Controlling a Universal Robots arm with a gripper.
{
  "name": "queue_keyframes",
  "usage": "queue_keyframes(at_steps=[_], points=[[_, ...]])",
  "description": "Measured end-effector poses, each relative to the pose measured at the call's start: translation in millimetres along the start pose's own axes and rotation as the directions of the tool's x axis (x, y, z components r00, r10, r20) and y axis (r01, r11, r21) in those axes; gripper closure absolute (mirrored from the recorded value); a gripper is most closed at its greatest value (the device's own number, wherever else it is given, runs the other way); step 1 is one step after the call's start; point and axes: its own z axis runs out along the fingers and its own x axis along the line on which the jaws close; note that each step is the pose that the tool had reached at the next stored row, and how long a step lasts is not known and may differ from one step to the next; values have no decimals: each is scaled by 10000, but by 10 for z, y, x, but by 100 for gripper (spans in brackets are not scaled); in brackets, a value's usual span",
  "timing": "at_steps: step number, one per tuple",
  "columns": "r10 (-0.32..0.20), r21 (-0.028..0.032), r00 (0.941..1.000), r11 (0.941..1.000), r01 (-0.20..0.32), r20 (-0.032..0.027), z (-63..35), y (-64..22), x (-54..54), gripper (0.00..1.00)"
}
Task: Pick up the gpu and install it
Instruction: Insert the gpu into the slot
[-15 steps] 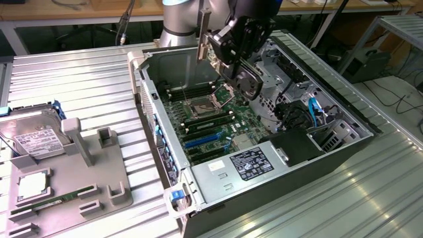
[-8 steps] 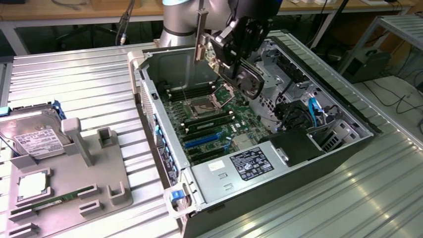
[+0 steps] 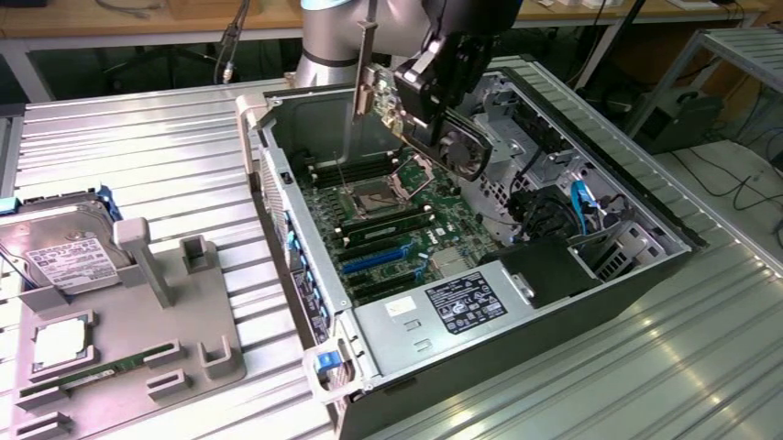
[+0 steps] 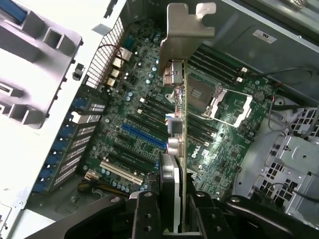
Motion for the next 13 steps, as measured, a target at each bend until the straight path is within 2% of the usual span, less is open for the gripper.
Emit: queue_keyframes(at_steps=[8,13], points=[[-807,-32,9967,9967,807,-23,0,-1,0,71],[-1475,-59,9890,9890,1475,-39,0,-1,0,71]])
